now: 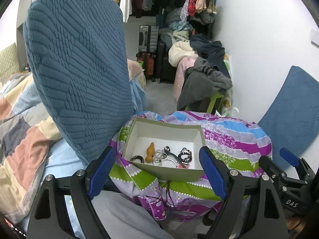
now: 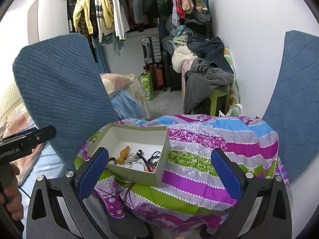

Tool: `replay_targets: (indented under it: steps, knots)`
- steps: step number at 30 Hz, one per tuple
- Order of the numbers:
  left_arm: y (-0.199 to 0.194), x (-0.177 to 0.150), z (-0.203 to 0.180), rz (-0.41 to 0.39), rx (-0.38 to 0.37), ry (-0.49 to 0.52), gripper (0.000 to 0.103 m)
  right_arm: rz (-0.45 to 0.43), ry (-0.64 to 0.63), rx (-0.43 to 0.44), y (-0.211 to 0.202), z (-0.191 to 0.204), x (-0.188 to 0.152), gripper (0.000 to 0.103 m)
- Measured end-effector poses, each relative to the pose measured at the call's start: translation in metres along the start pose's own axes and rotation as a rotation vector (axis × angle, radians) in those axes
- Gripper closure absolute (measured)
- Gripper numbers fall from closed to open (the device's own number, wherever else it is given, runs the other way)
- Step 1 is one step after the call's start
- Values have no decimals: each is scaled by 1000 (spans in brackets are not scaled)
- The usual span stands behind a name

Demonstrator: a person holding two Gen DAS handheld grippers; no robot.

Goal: Organize jewelry

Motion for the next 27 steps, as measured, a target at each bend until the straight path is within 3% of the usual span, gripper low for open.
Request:
replay_targets:
  steps: [27]
  knots:
    - [22, -6, -9, 28, -27, 39, 17, -11, 18, -38, 2, -7, -6, 0]
Point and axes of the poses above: each gripper's, at about its wrist camera, not at the fingertips, and y roughly the way its jaws point, z to its left, x to its top, the point moved 1 cm from there along y, roughly the way its jaws point, and after that the axes turned 12 degrees about y, right-handed, at the moved point
